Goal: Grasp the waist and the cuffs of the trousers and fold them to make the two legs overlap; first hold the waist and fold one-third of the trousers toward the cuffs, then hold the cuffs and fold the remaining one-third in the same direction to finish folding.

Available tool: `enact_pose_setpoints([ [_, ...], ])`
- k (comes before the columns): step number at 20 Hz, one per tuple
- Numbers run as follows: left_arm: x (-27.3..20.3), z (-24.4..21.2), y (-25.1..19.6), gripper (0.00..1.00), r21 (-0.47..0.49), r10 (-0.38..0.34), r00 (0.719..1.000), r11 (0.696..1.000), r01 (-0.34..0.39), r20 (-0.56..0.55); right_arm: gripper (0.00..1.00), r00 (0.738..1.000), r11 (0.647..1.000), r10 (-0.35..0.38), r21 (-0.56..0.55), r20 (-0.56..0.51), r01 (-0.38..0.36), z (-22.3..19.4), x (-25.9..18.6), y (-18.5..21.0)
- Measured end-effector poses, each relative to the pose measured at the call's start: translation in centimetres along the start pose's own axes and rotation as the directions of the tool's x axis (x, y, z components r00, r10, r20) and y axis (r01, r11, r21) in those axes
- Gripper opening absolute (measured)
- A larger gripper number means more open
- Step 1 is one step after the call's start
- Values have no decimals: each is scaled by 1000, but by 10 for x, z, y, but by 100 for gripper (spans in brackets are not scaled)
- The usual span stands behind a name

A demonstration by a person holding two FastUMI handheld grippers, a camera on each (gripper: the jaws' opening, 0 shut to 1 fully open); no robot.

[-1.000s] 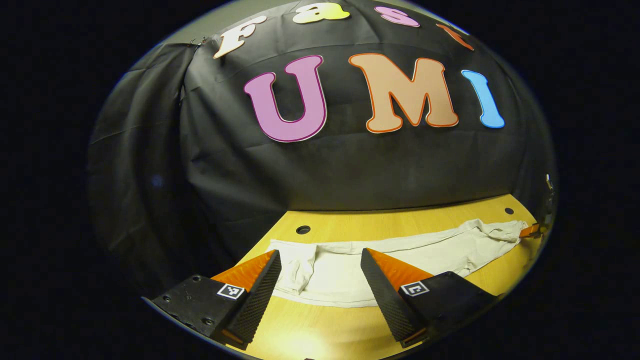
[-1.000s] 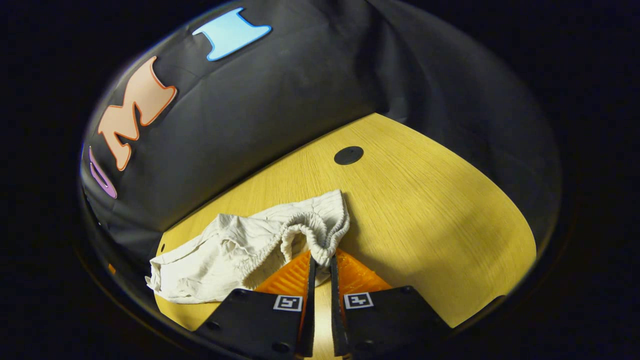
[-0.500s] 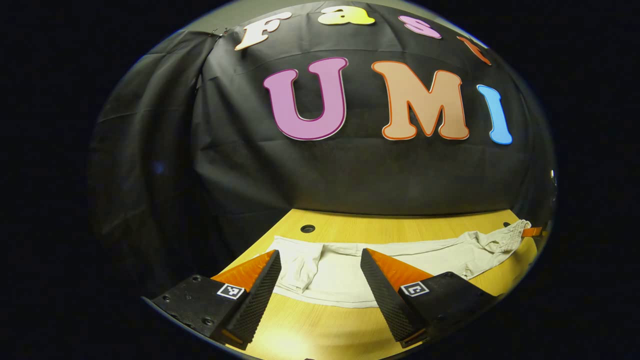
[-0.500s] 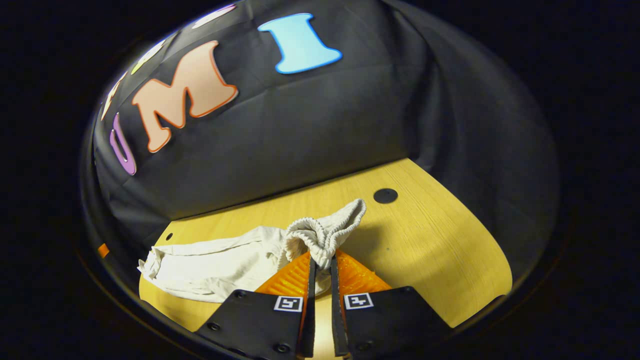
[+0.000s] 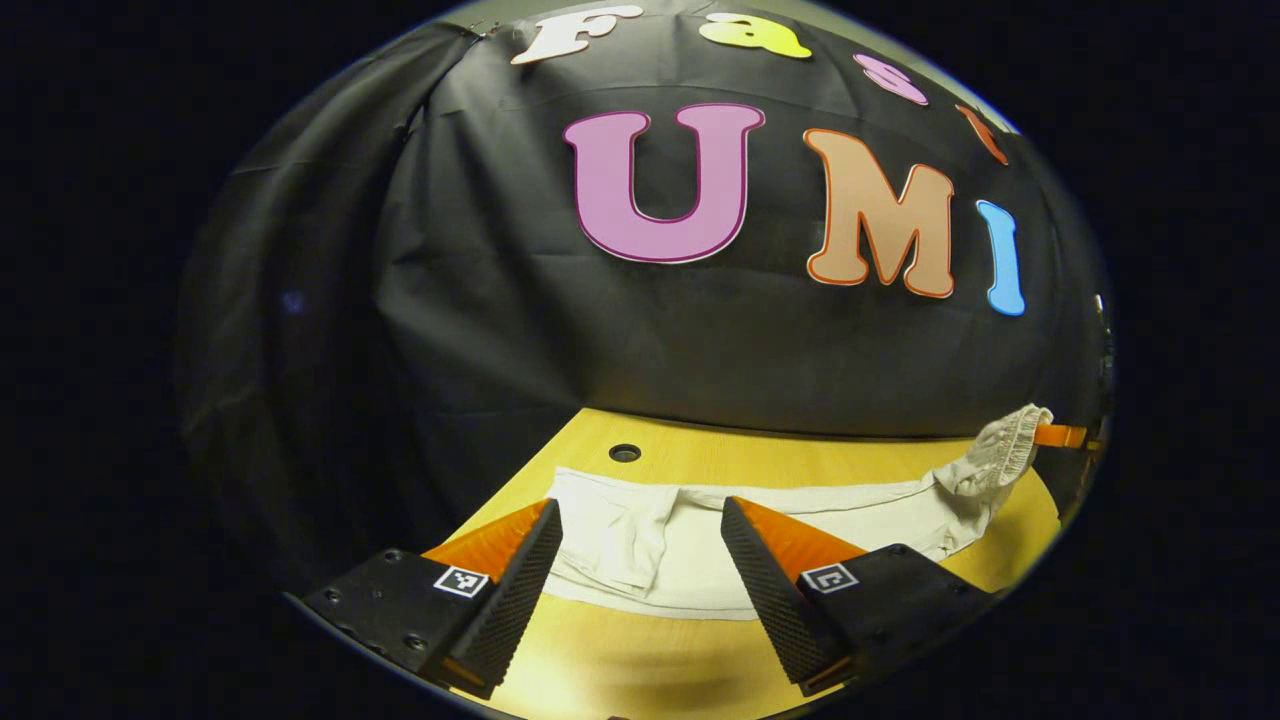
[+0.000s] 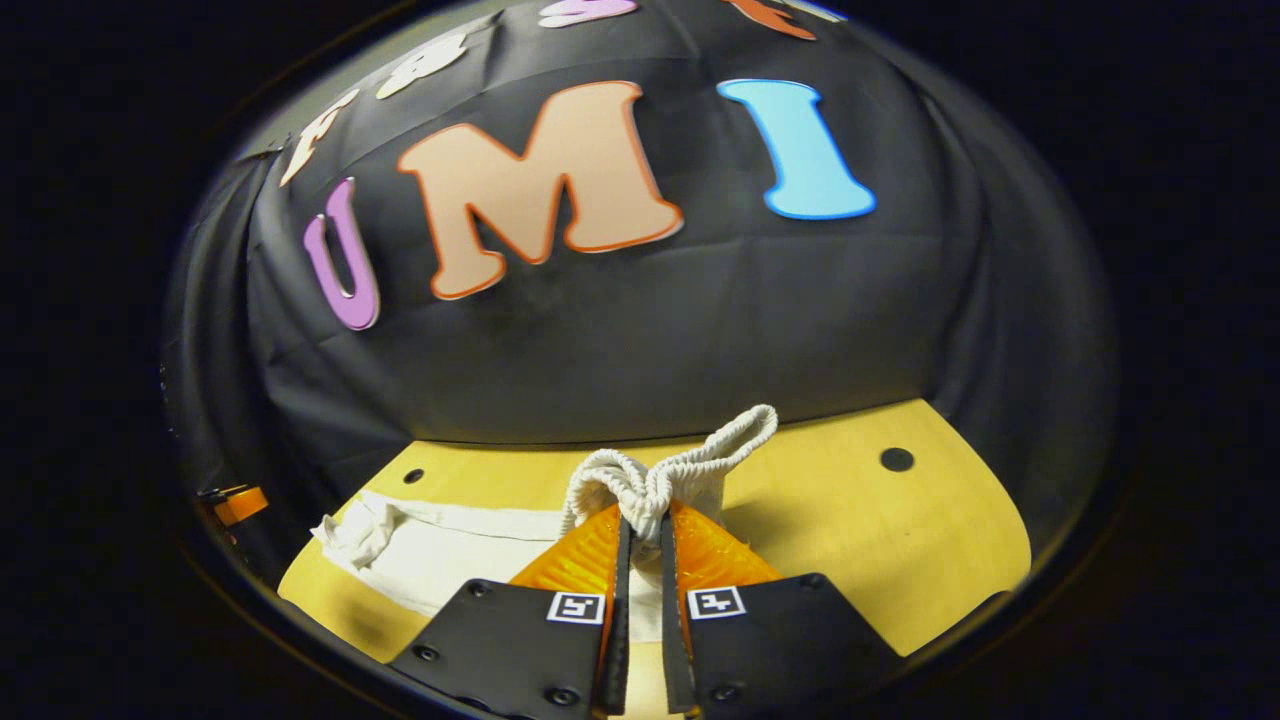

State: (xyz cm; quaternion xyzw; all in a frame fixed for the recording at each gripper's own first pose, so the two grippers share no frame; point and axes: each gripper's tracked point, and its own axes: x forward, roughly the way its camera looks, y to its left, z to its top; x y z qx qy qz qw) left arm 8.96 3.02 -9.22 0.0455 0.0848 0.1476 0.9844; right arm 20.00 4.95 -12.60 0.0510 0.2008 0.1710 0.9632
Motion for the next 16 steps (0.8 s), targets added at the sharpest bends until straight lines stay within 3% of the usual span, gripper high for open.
enact_pose_setpoints([
  [7,34,-12,50,95,26,-74,997,997,75,-29,16,981,979,161,-107,-110,-173,-74,36,173],
  [11,52,-33,73,95,3,-91,993,996,91,-72,18,968,970,155,-154,-197,-187,-126,46,209],
  [12,57,-39,78,95,-7,-92,992,996,92,-85,26,961,970,169,-136,-219,-202,-134,46,217],
  [13,62,-47,81,95,-20,-94,991,996,92,-99,27,953,970,179,-120,-242,-213,-144,45,225],
  [15,73,-66,92,95,-49,-96,986,995,90,-135,43,948,970,177,-115,-266,-214,-154,42,229],
  [16,79,-77,99,95,-59,-95,983,994,86,-156,65,950,972,166,-117,-263,-203,-154,43,229],
])
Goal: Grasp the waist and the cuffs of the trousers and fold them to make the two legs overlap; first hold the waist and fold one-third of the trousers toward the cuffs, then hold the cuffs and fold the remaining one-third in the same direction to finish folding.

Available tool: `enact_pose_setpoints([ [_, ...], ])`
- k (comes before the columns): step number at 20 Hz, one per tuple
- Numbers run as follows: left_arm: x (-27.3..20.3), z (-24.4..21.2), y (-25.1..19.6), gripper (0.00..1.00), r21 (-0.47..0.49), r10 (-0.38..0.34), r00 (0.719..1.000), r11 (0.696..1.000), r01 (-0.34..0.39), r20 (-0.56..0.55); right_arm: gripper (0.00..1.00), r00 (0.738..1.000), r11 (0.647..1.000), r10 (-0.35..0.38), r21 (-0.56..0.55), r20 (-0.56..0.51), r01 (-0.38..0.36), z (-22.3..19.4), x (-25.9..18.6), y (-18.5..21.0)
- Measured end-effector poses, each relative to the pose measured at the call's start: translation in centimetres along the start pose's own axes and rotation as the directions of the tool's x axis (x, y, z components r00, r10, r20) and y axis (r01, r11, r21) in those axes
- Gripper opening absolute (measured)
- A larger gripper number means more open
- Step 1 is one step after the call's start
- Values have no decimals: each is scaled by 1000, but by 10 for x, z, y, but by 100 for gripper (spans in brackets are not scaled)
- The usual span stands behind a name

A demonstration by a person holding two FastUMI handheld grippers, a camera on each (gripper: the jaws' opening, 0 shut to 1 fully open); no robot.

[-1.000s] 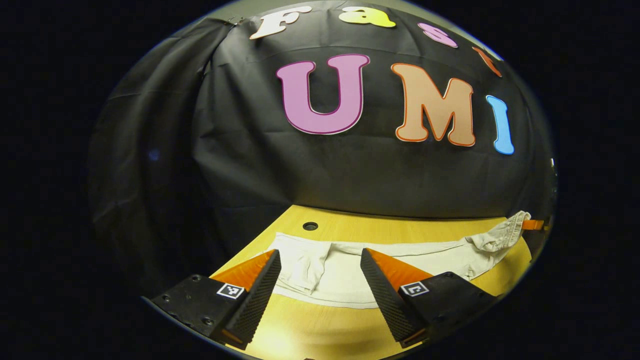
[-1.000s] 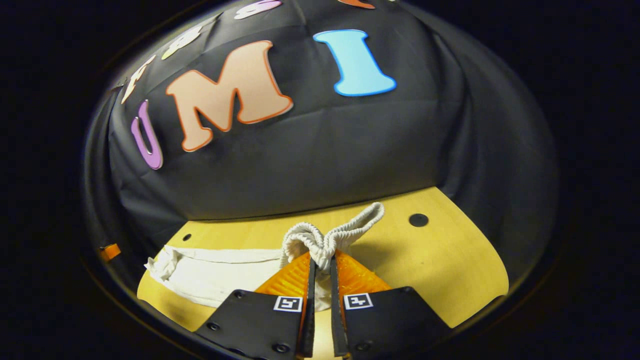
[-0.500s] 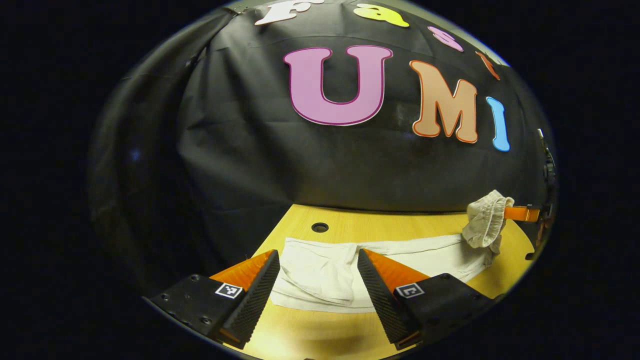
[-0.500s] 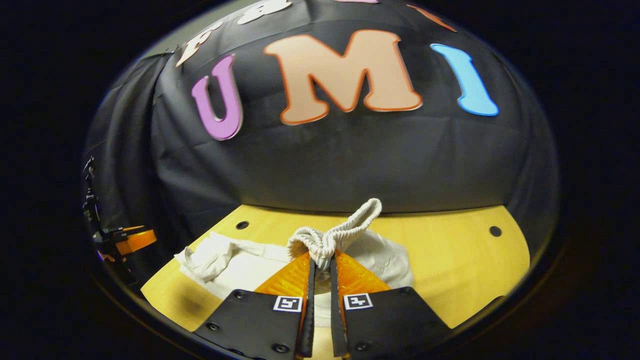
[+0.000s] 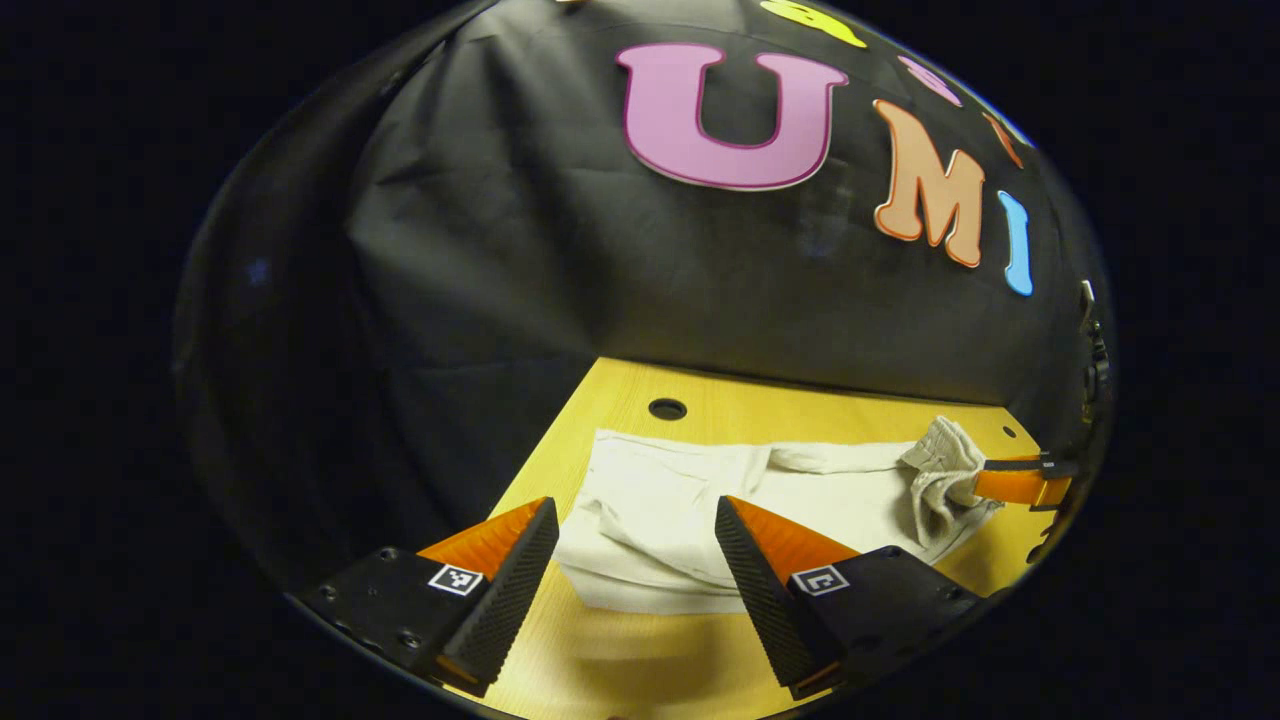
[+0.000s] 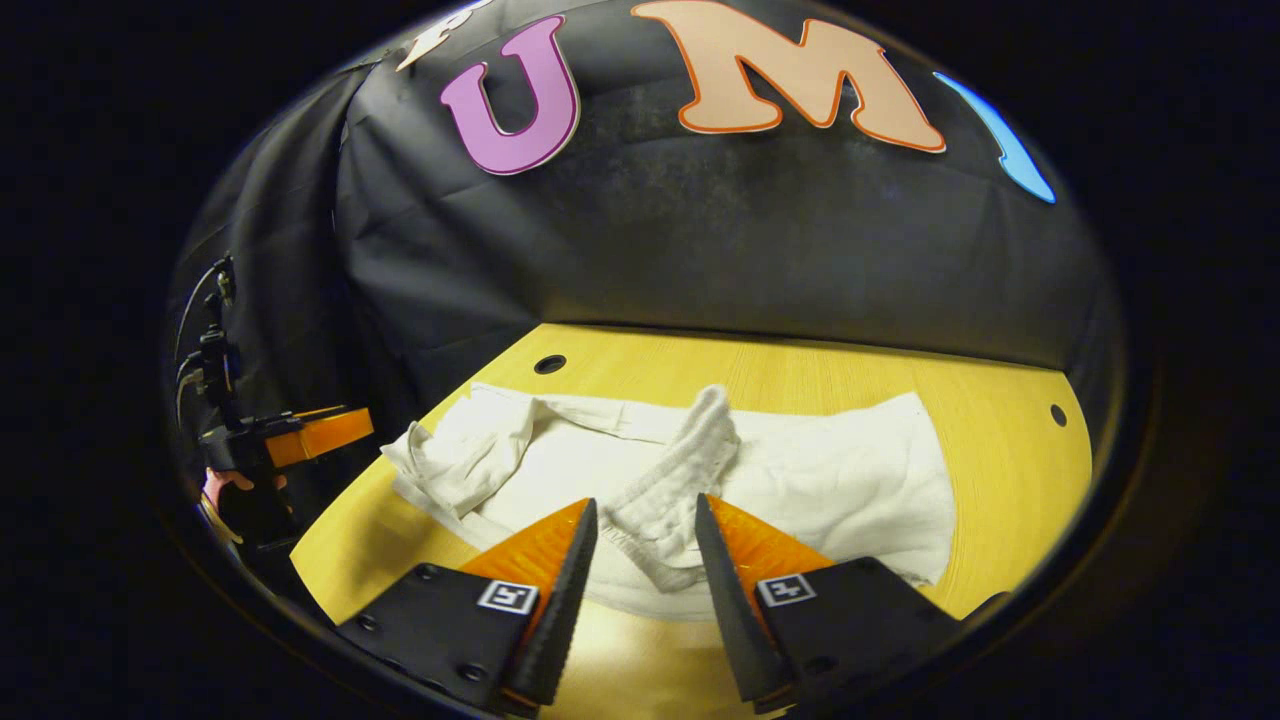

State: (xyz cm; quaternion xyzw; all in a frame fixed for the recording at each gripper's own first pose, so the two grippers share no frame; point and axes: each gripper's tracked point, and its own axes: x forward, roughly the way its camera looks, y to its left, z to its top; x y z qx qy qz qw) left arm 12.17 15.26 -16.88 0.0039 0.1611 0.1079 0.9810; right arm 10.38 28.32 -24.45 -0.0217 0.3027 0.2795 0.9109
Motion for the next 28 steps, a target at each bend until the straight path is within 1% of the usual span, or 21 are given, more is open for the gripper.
enact_pose_setpoints([
  [1,5,-10,6,96,-8,1,1000,1000,-1,-19,71,1000,1000,-10,4,5,10,0,-2,0],
  [3,17,-26,18,96,-14,19,999,1000,-19,-51,93,999,999,-29,28,19,28,2,-8,-3],
  [4,25,-31,23,96,-14,27,998,1000,-28,-59,98,998,998,-49,40,25,48,3,-11,-9],
  [5,31,-36,25,96,-16,32,997,999,-33,-68,97,997,996,-70,50,30,68,3,-16,-14],
  [6,36,-42,26,96,-18,31,996,999,-33,-80,92,995,994,-92,60,33,90,4,-20,-23],
  [7,41,-48,28,96,-20,30,995,999,-32,-92,97,993,991,-114,70,38,111,4,-24,-31],
  [12,55,-76,34,96,-39,25,986,999,-31,-166,97,966,964,-242,136,89,229,17,-55,-74],
  [13,56,-79,35,96,-40,31,984,998,-38,-174,92,958,957,-268,137,99,254,19,-61,-85],
  [14,57,-81,35,96,-38,36,984,998,-43,-177,97,950,951,-294,137,107,279,22,-67,-95],
  [15,57,-78,35,97,-28,36,986,999,-41,-165,97,942,944,-315,139,117,298,24,-74,-103],
  [16,58,-80,34,96,-15,36,986,999,-39,-166,92,935,939,-331,145,125,313,27,-80,-111],
  [17,56,-82,34,96,3,40,983,999,-40,-177,96,929,933,-347,153,129,327,29,-87,-117],
  [18,59,-84,34,95,33,48,983,999,-43,-176,96,924,927,-359,165,133,336,31,-94,-123],
  [19,59,-87,34,94,62,57,981,997,-46,-186,92,918,922,-371,175,140,346,32,-100,-127],
  [20,58,-85,31,93,71,51,982,997,-39,-182,96,912,917,-383,182,145,356,35,-104,-131],
  [21,60,-82,28,88,64,44,983,997,-34,-176,96,907,913,-393,185,151,364,35,-110,-134],
  [22,61,-84,25,82,65,46,982,997,-35,-183,92,903,909,-401,185,152,373,36,-116,-137],
  [23,60,-84,21,71,59,35,983,998,-25,-180,92,900,907,-407,183,153,379,35,-121,-138],
  [24,61,-83,17,67,50,28,984,999,-19,-178,96,899,906,-411,181,153,384,35,-125,-140],
  [26,61,-82,9,39,34,3,985,999,3,-172,96,895,902,-419,175,149,394,32,-132,-144],
  [28,61,-81,5,8,25,6,985,1000,-2,-171,96,892,899,-429,172,145,404,31,-138,-149],
])
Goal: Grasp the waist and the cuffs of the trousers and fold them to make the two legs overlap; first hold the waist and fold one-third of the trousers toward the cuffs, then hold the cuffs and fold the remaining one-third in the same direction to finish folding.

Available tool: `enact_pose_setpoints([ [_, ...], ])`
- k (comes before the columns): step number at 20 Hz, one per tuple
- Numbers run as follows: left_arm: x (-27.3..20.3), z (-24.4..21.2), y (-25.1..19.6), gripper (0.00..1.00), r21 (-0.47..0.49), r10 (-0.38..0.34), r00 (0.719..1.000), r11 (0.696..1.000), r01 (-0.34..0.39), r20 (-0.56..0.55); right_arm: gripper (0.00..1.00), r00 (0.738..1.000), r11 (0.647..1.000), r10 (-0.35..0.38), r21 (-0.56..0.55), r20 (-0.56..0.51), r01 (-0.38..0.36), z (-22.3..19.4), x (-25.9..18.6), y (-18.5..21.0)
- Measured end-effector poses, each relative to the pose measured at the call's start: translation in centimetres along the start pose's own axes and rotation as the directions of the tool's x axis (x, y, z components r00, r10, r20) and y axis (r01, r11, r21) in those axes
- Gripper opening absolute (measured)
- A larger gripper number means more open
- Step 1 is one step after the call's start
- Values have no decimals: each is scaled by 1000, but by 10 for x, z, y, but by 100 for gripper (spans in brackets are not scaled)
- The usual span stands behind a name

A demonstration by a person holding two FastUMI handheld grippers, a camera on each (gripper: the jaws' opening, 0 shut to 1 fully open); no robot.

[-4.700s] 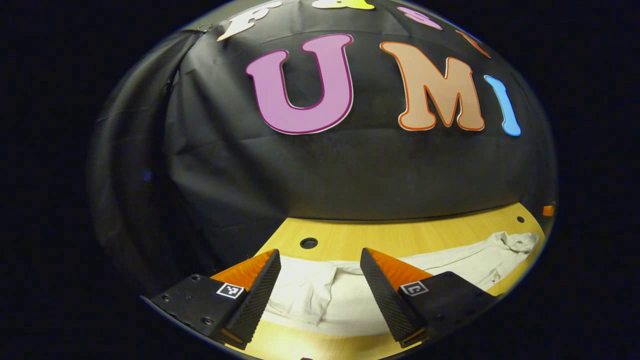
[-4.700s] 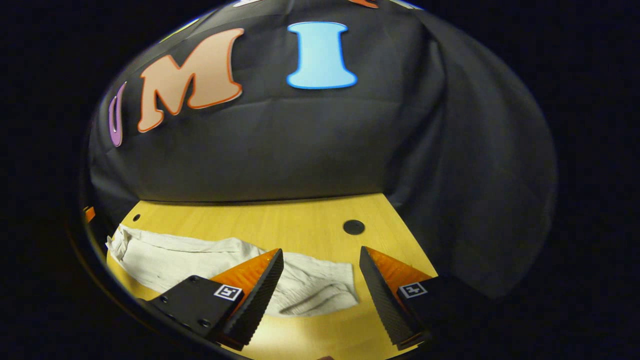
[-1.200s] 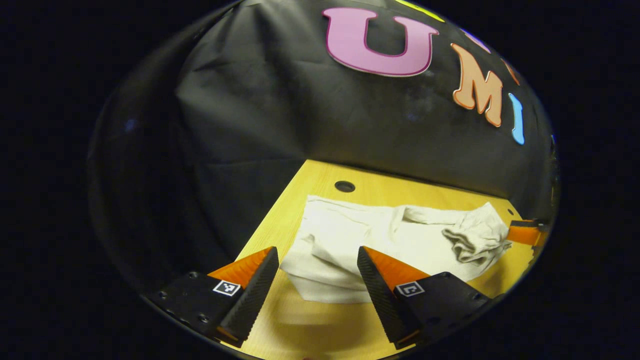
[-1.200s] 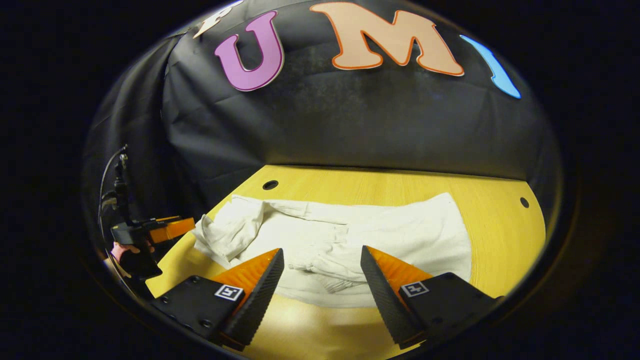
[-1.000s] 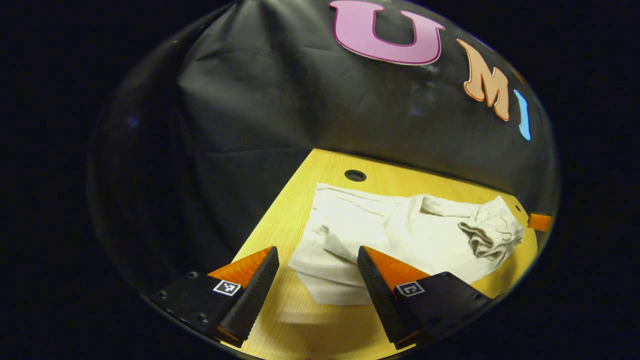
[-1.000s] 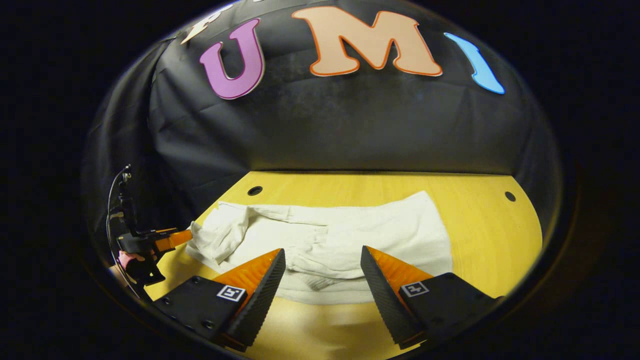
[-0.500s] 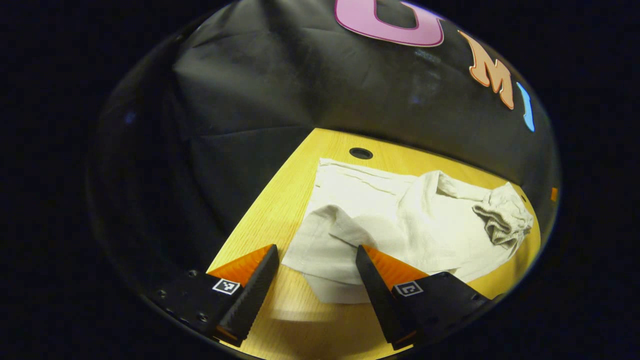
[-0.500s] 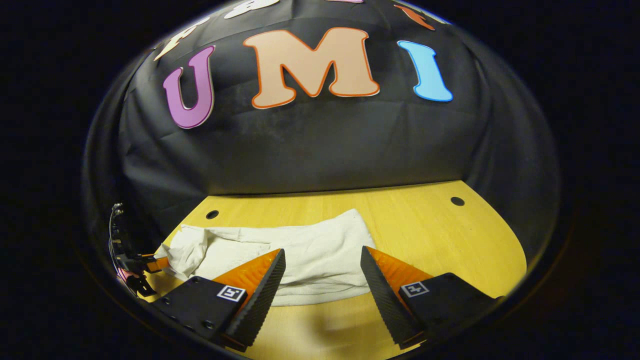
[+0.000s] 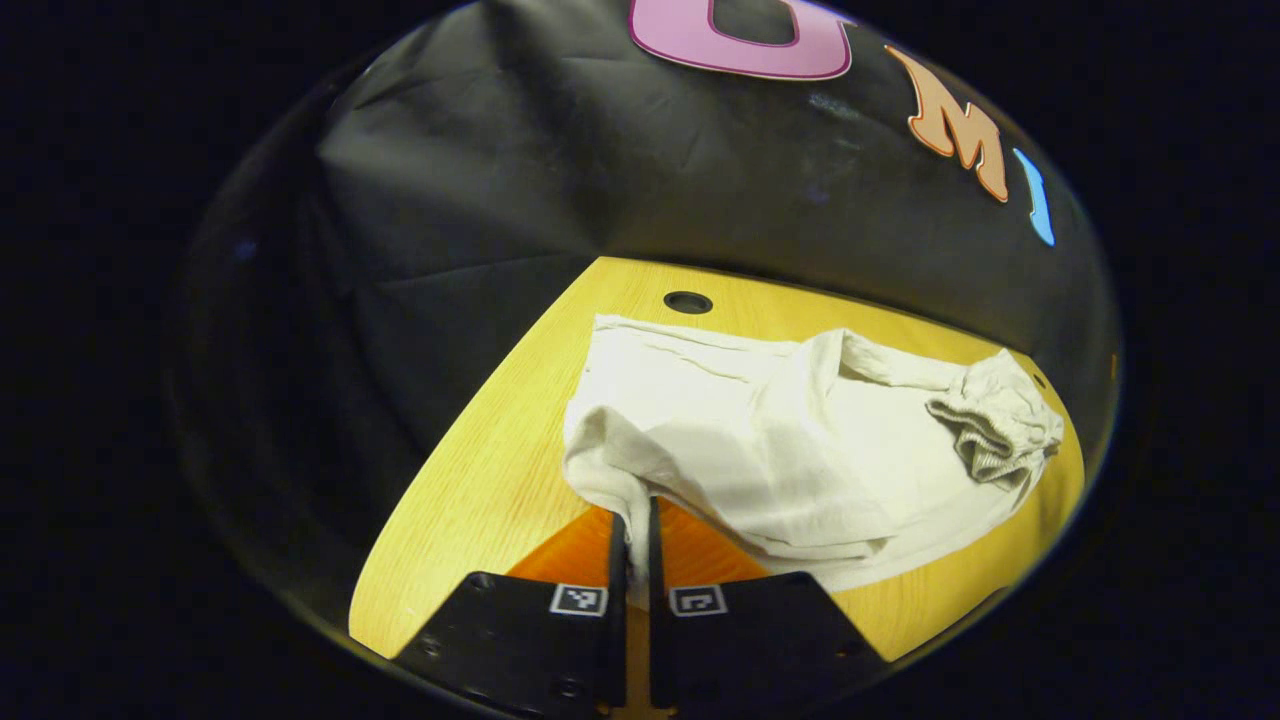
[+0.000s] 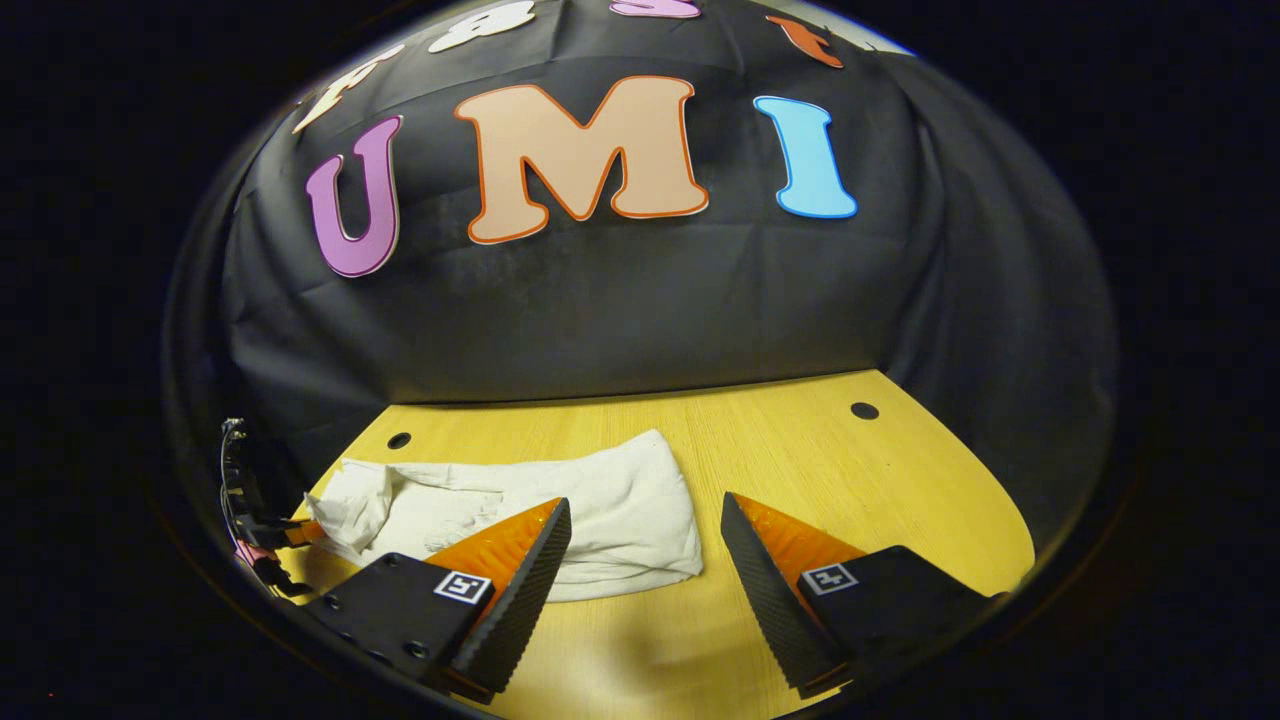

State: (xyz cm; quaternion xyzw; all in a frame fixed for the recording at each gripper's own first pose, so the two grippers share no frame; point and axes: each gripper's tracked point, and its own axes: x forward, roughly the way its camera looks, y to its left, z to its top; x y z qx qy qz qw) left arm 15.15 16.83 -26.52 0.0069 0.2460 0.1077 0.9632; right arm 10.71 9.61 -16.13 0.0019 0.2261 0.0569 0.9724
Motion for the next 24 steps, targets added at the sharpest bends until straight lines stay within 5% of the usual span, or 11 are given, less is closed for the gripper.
enact_pose_setpoints([
  [1,0,2,-1,1,-11,3,1000,1000,-3,7,96,1000,1000,-4,1,0,4,0,-2,-2],
  [6,-8,32,-16,0,-95,-23,999,995,27,49,92,1000,1000,-13,-2,4,13,5,-12,-18],
  [11,-23,90,-66,0,-72,-102,985,991,113,137,92,1000,1000,-10,1,0,10,8,-16,-37],
  [17,-50,150,-181,0,38,-253,943,967,251,216,96,1000,1000,11,-6,-13,-11,12,-8,-63],
  [24,-79,177,-341,0,197,-428,874,900,389,230,96,1000,1000,18,3,-6,-18,21,-6,-104],
])
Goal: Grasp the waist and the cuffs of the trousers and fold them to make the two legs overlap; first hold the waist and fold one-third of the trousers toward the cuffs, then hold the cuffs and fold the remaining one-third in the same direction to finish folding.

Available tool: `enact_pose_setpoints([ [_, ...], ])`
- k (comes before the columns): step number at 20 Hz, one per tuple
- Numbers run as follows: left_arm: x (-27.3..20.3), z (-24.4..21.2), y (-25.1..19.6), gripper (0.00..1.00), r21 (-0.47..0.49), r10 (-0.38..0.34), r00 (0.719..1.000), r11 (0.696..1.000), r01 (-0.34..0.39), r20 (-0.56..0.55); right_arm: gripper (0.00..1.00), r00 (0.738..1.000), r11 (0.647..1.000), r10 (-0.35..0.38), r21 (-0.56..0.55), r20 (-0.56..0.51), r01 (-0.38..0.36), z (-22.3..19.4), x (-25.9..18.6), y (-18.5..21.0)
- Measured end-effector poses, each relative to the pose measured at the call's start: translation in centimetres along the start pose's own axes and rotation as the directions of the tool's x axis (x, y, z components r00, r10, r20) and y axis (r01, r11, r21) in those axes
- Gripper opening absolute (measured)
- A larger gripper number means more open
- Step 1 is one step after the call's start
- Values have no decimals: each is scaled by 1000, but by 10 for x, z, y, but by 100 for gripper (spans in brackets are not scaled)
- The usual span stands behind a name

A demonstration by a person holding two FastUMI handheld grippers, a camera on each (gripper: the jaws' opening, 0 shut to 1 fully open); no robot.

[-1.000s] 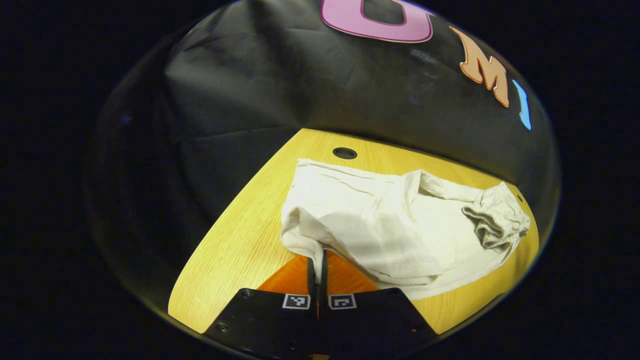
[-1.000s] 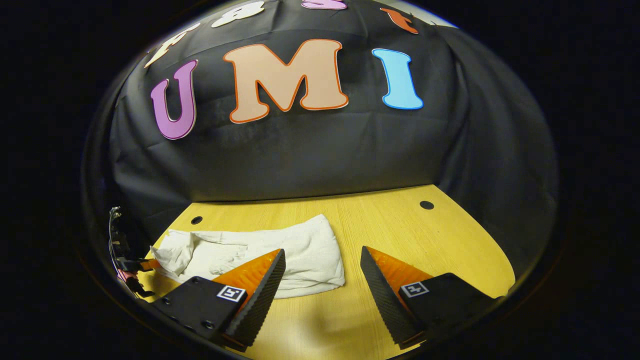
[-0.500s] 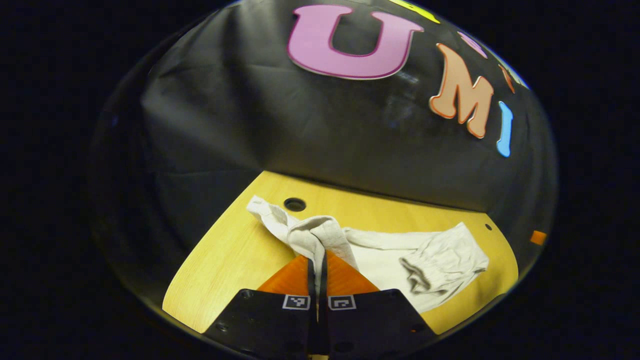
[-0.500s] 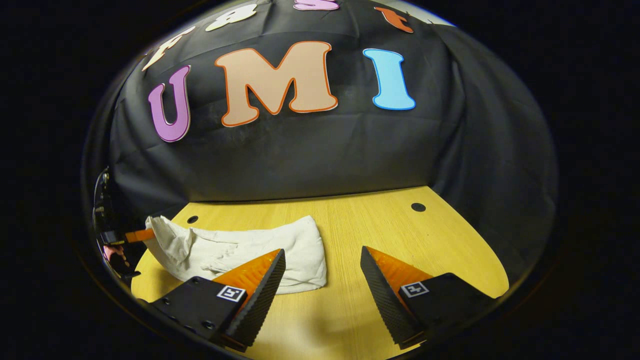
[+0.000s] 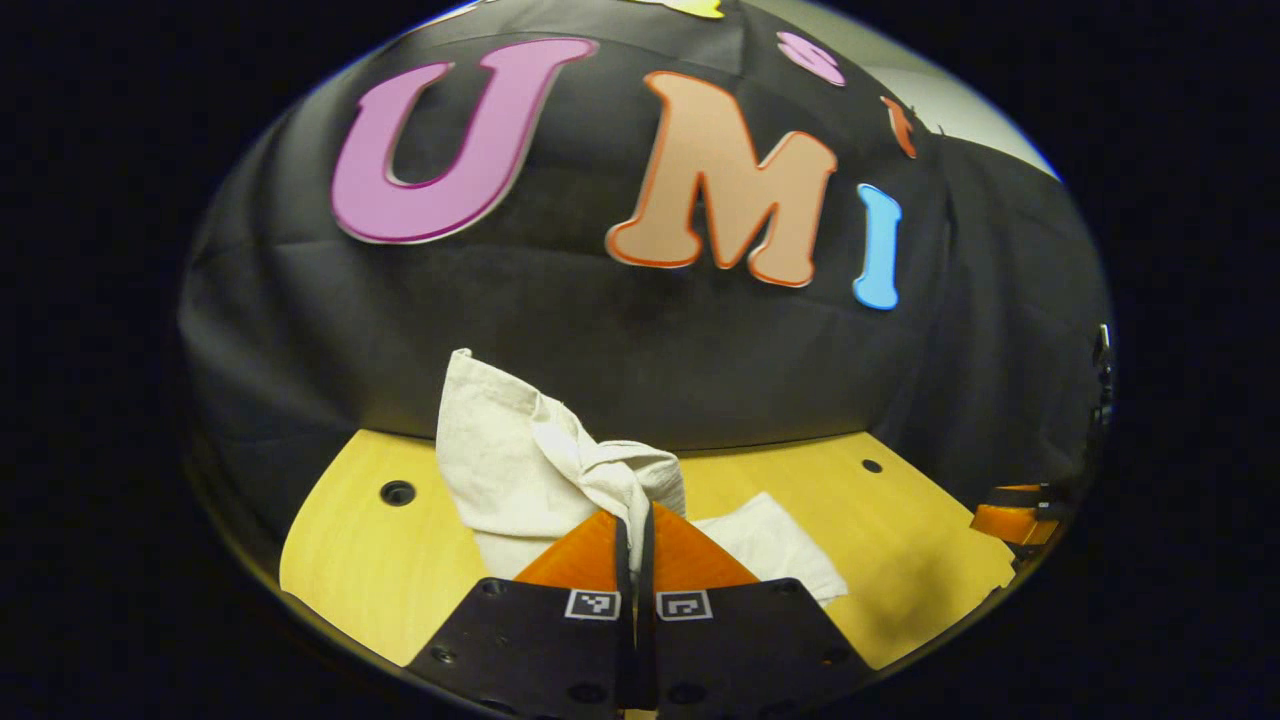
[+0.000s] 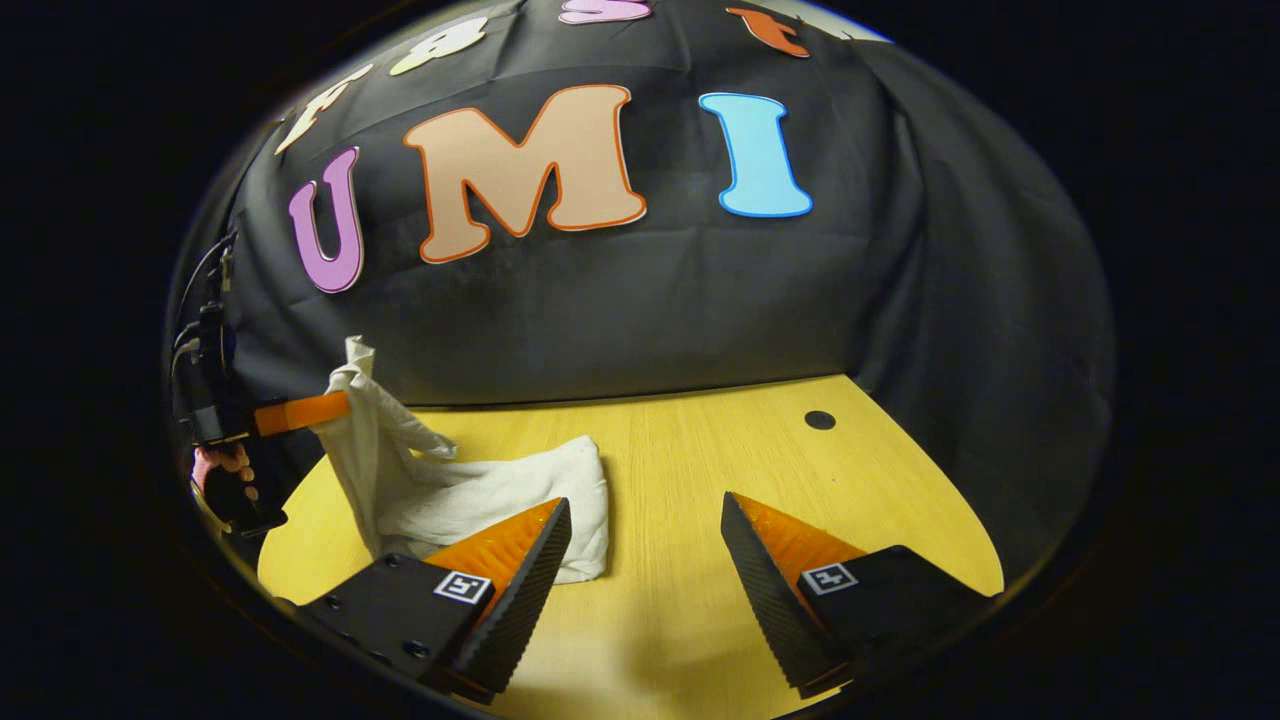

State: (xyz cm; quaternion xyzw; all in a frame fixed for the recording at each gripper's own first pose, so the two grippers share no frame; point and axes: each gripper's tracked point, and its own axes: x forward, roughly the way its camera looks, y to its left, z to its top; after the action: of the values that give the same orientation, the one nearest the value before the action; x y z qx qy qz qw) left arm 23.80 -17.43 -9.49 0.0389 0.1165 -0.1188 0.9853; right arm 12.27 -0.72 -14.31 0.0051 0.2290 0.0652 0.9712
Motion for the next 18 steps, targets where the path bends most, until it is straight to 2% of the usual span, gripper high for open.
enact_pose_setpoints([
  [4,21,-27,-62,0,64,-60,996,996,63,-59,96,1000,1000,4,16,12,-4,7,-4,-24],
  [10,43,-98,-110,1,85,-55,982,994,72,-179,97,1000,1000,16,19,15,-16,11,-16,-45],
  [12,39,-113,-122,15,64,-74,975,994,89,-208,97,1000,1000,27,11,16,-27,11,-23,-45],
  [13,36,-118,-128,32,56,-88,972,993,102,-217,97,999,999,31,6,14,-31,11,-25,-45],
  [14,35,-120,-130,36,59,-90,974,993,105,-209,97,999,999,35,6,14,-35,11,-27,-45],
  [16,28,-118,-131,65,72,-82,978,993,98,-193,97,998,998,61,17,32,-62,16,-34,-37],
  [17,21,-114,-129,77,72,-77,979,993,92,-191,92,996,997,71,14,48,-72,20,-38,-32],
  [18,11,-110,-127,81,67,-68,981,994,81,-179,97,995,997,79,6,61,-79,24,-39,-29],
])
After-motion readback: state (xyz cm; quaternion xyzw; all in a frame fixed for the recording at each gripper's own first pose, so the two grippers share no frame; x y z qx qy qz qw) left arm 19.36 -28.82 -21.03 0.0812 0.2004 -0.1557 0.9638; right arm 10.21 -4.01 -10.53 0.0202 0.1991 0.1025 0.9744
